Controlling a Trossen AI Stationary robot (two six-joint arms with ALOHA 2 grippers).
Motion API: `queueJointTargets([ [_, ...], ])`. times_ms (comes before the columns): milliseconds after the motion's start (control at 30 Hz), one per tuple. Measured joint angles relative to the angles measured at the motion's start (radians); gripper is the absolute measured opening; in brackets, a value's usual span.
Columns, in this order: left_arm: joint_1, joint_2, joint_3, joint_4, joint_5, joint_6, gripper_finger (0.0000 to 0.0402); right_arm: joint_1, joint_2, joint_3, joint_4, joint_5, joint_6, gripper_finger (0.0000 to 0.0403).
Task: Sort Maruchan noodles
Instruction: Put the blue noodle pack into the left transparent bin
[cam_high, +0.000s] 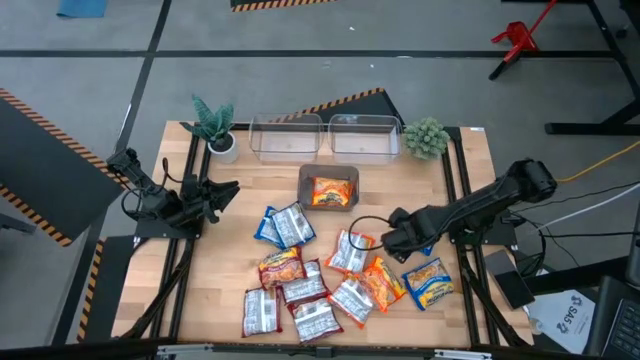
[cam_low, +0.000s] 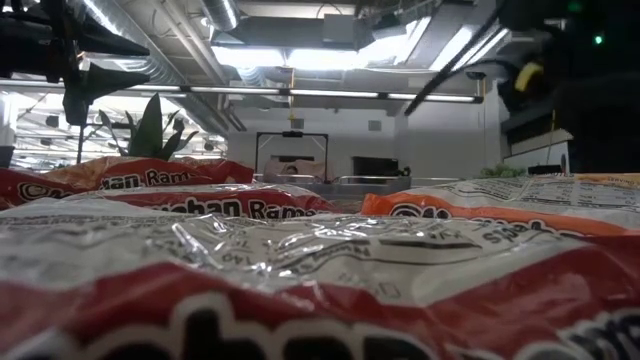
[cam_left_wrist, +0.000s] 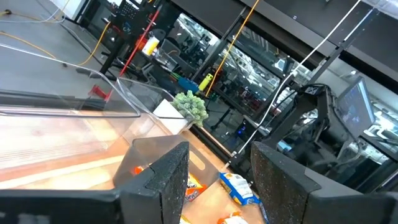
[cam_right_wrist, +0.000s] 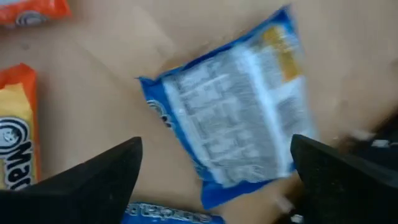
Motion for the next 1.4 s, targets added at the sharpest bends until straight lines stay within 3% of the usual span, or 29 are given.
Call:
queueJointTargets([
  [167,0.000,0.000,0.000,0.000,0.000,0.000,0.0167,-0.001,0.007,-0.064,0.099,-0.034,-0.002,0.0389],
  [433,0.000,0.000,0.000,0.000,0.000,0.002,0.0167,0.000,0.011,-0.177,0.145,0.051,-0.025,0.0388],
  [733,0.000,0.000,0.000,0.000,-0.010,0.002,0.0167,-0.003,0.059,-0.185,0.127,0.174,-0.005,0.0376],
  [833,0.000,0.000,0.000,0.000,-0.011,0.001,0.0167,-0.009,0.075,-0.184,0.104,0.173,0.002,0.0333],
  [1133,0.000,0.000,0.000,0.000,-0.026,-0.002,0.0167,-0.009,0.085,-0.143,0.070,0.175,0.000,0.0156],
  [1400,0.000,0.000,0.000,0.000,-0.027,0.022,0.0167,-0.009,0.086,-0.054,0.046,0.130,-0.025,0.0085],
])
